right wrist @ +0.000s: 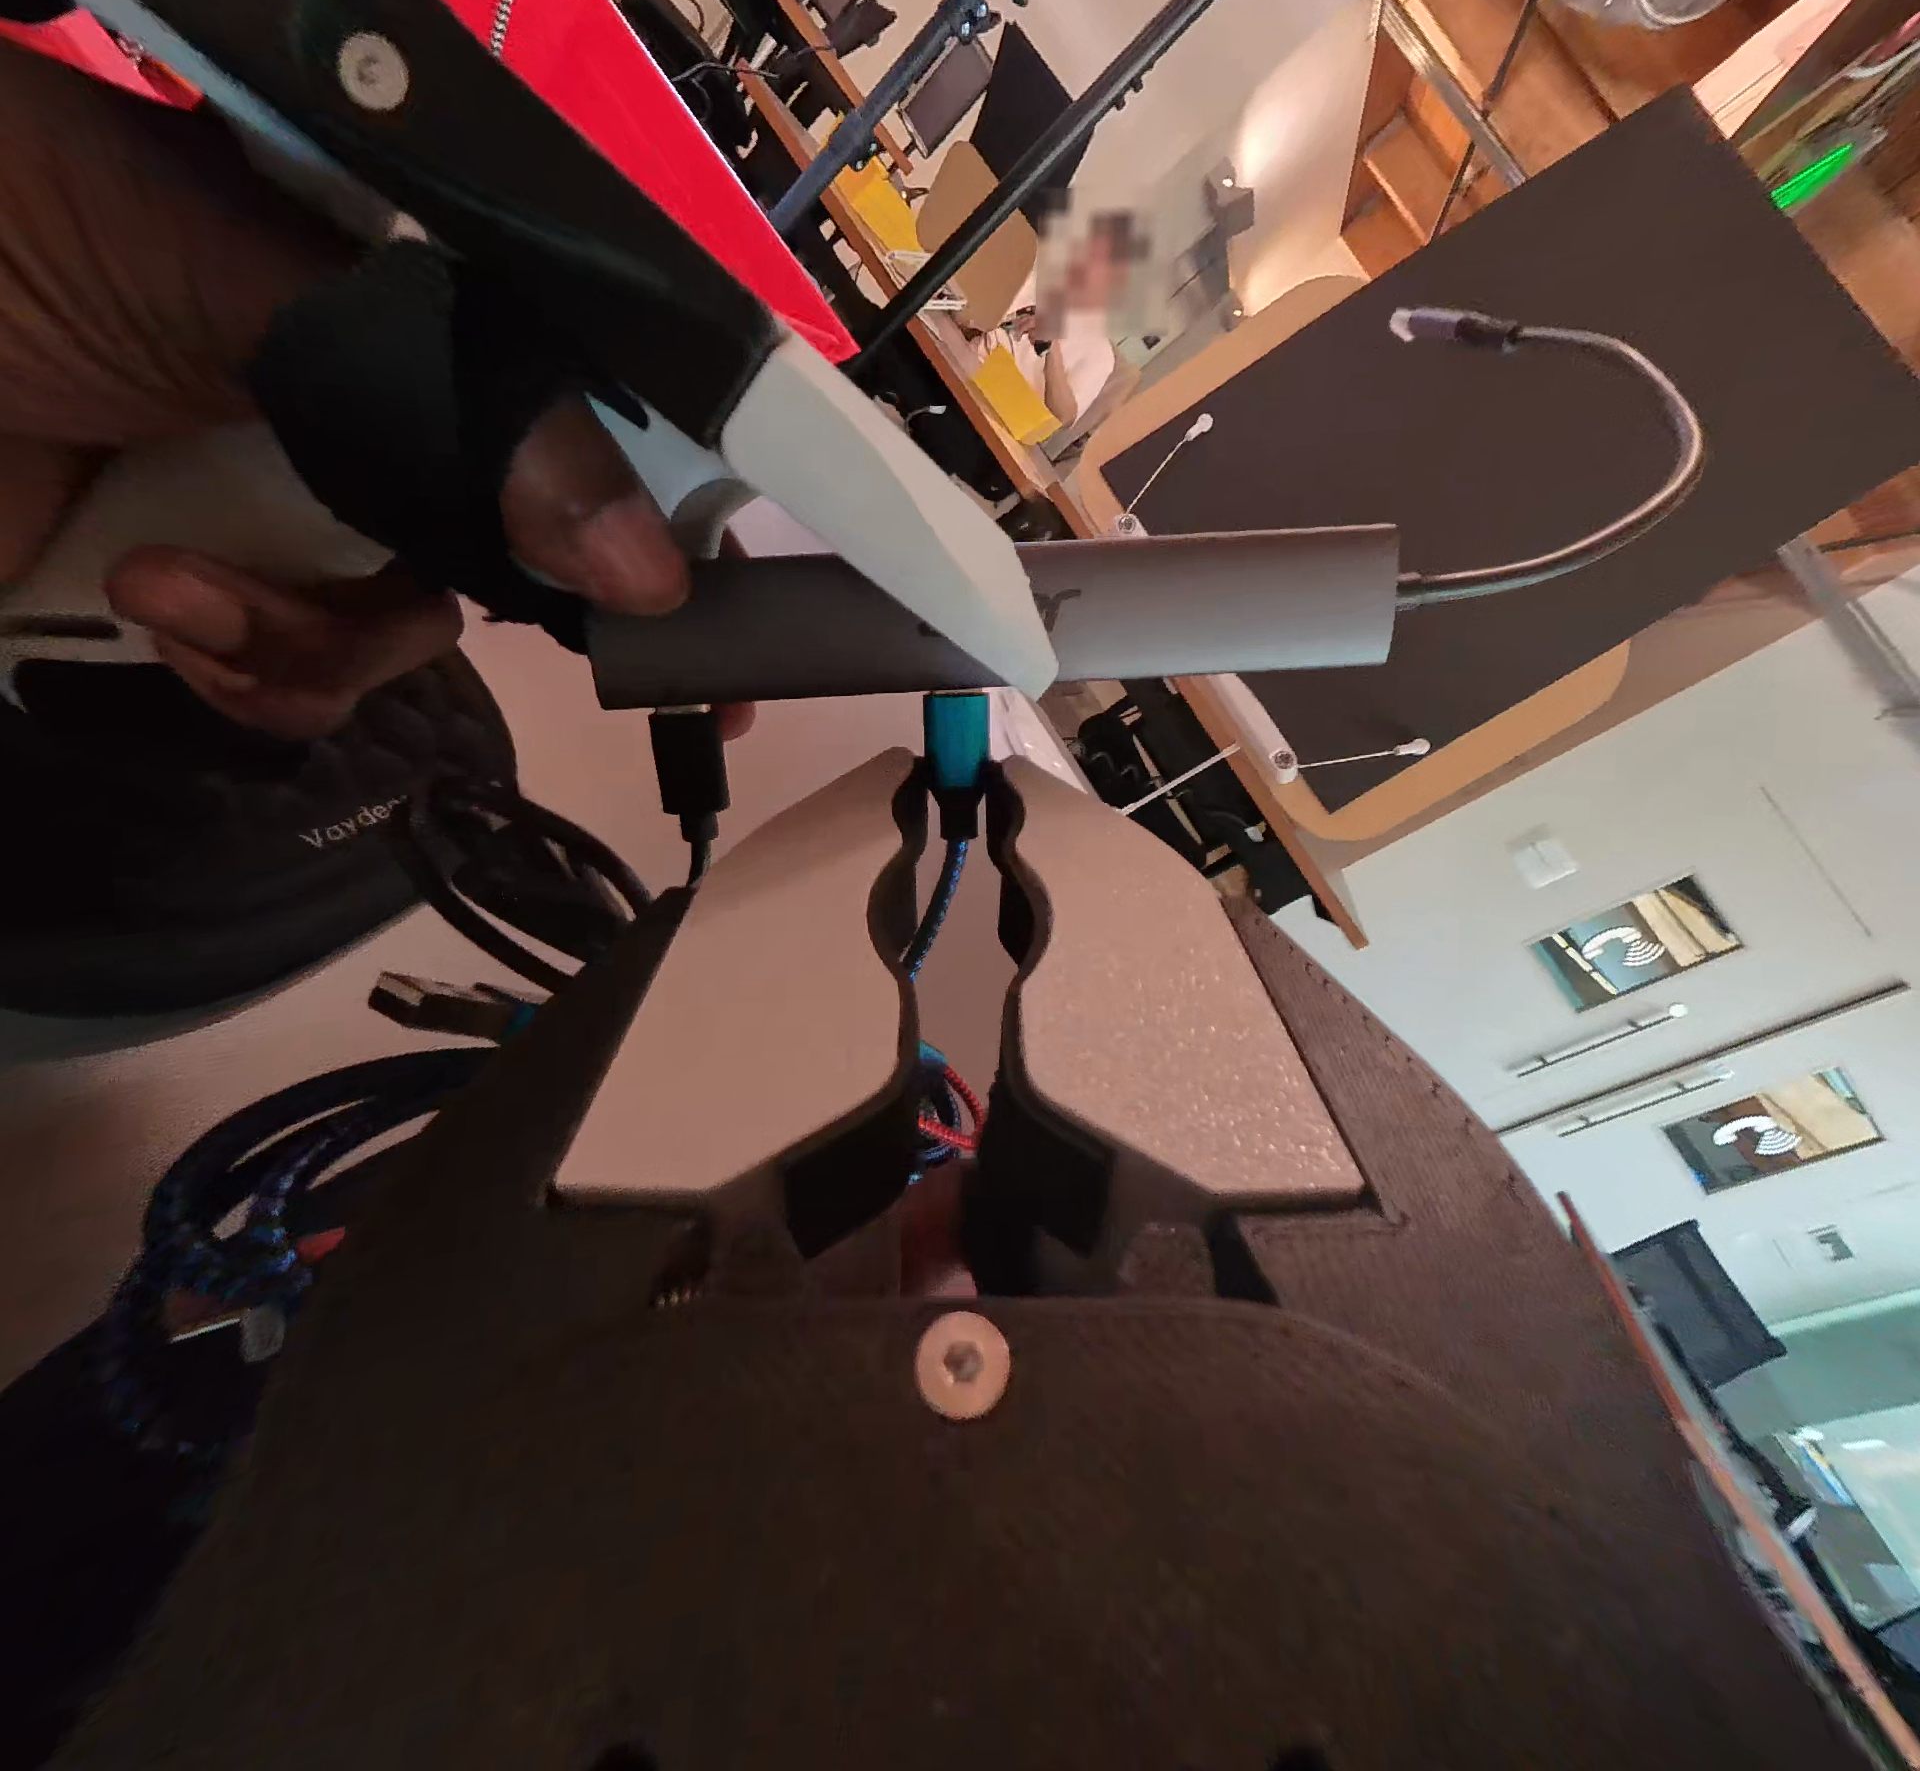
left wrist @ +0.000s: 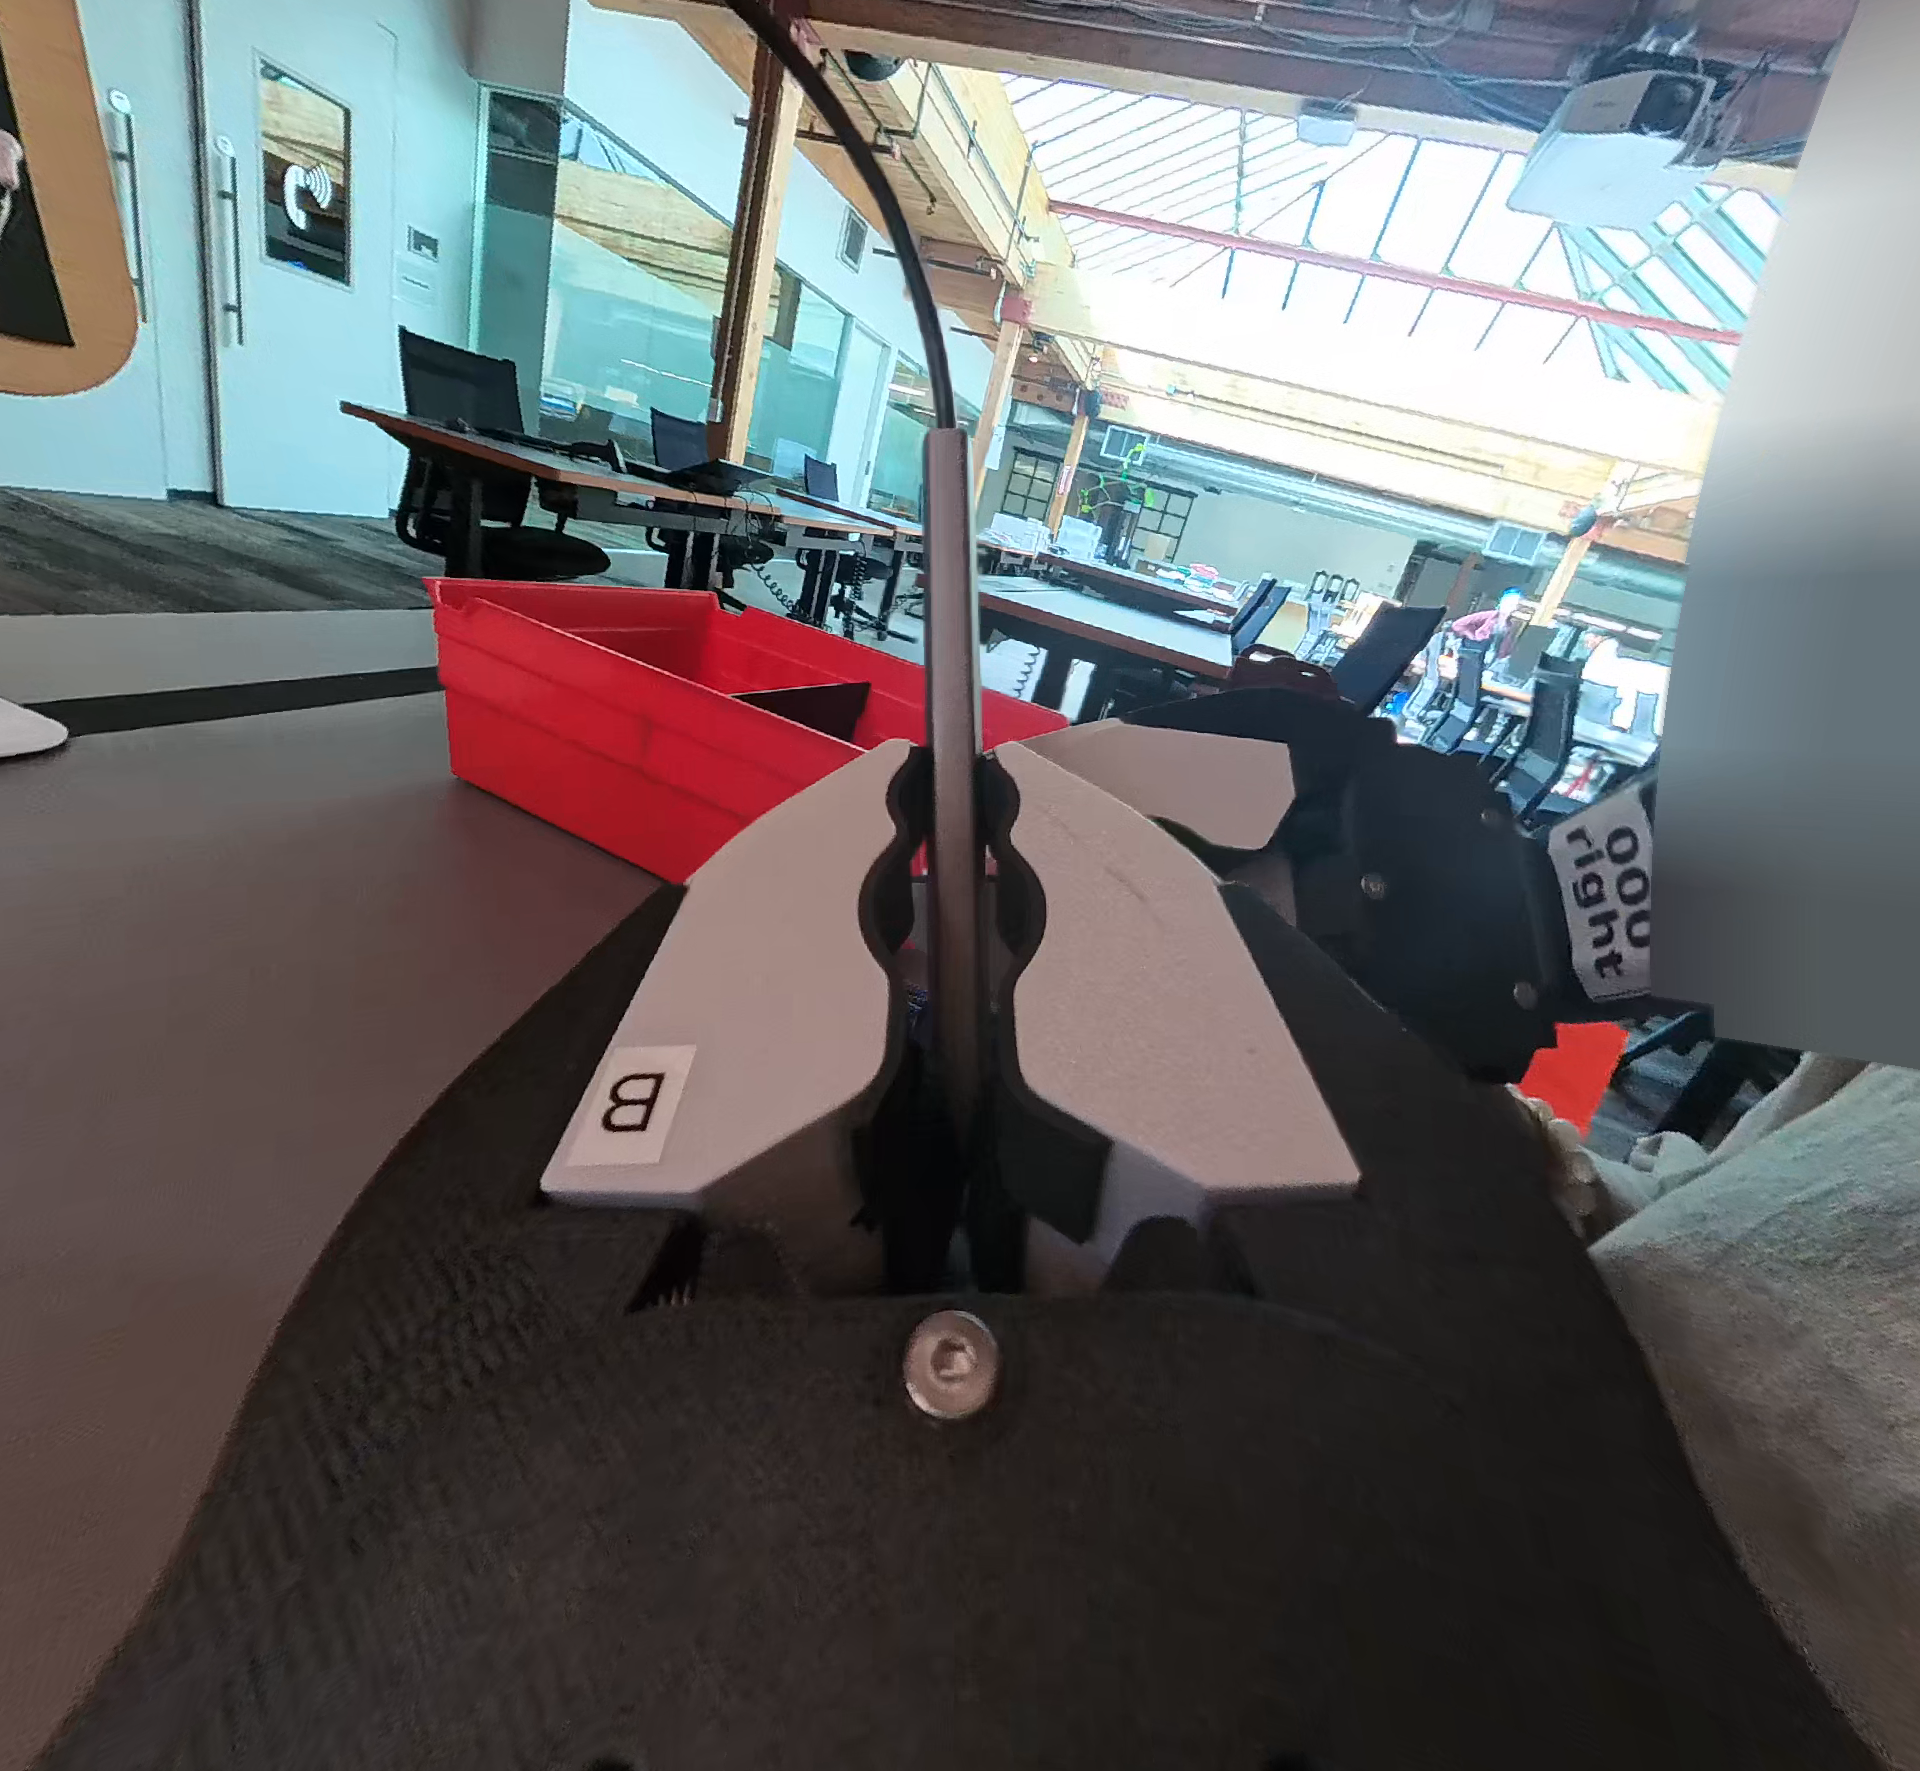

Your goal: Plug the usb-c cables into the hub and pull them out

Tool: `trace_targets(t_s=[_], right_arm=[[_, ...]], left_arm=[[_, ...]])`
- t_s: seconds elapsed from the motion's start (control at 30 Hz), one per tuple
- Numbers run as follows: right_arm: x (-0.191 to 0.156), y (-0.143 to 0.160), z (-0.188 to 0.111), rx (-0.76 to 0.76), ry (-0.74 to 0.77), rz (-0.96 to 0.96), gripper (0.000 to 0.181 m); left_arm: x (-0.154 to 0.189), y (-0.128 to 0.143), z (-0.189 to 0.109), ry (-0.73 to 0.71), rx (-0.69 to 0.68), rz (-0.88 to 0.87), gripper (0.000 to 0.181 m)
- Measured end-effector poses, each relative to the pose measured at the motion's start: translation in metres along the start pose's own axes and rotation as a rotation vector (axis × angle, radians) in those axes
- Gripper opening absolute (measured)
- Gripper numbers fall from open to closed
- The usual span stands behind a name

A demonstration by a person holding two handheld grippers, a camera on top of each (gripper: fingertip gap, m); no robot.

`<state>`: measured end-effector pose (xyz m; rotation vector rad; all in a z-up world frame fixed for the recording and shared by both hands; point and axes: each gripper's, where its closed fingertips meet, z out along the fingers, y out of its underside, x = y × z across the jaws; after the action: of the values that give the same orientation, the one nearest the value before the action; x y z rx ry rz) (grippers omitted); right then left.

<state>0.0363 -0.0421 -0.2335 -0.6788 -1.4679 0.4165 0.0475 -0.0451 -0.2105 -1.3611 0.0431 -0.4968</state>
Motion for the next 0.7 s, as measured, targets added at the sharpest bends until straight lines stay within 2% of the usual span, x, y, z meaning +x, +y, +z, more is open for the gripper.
trace_targets(t_s=[0.2, 0.3, 0.5, 0.53, 0.57, 0.6, 0.63, 0.67, 0.7], right_arm=[[-0.005, -0.002, 0.006, -0.008, -0.008, 0.047, 0.009], [-0.006, -0.010, 0.012, 0.039, 0.012, 0.058, 0.009], [-0.011, -0.015, 0.014, 0.128, -0.023, 0.068, 0.008], [-0.010, 0.010, 0.019, -0.005, -0.013, 0.049, 0.008], [-0.007, 0.059, 0.023, -0.203, -0.002, 0.004, 0.009], [-0.005, 0.087, 0.021, -0.224, -0.004, 0.023, 0.009], [0.002, 0.069, 0.016, -0.091, -0.011, 0.136, 0.009], [0.013, 0.029, 0.008, 0.078, -0.029, 0.283, 0.009], [0.023, -0.006, 0.002, 0.217, -0.027, 0.363, 0.009]], left_arm=[[-0.005, -0.002, -0.006, -0.056, -0.028, 0.121, 0.007], [-0.008, -0.009, -0.013, -0.078, -0.017, 0.144, 0.007], [-0.006, -0.011, -0.020, -0.082, -0.095, 0.181, 0.006], [-0.005, -0.024, -0.024, -0.087, -0.029, 0.183, 0.008], [0.001, -0.070, -0.047, -0.072, 0.195, 0.142, 0.007], [0.003, -0.110, -0.079, -0.064, 0.325, 0.114, 0.007], [0.001, -0.135, -0.106, -0.145, 0.370, 0.193, 0.007], [-0.005, -0.140, -0.118, -0.272, 0.312, 0.310, 0.007], [-0.009, -0.133, -0.116, -0.340, 0.210, 0.379, 0.008]])
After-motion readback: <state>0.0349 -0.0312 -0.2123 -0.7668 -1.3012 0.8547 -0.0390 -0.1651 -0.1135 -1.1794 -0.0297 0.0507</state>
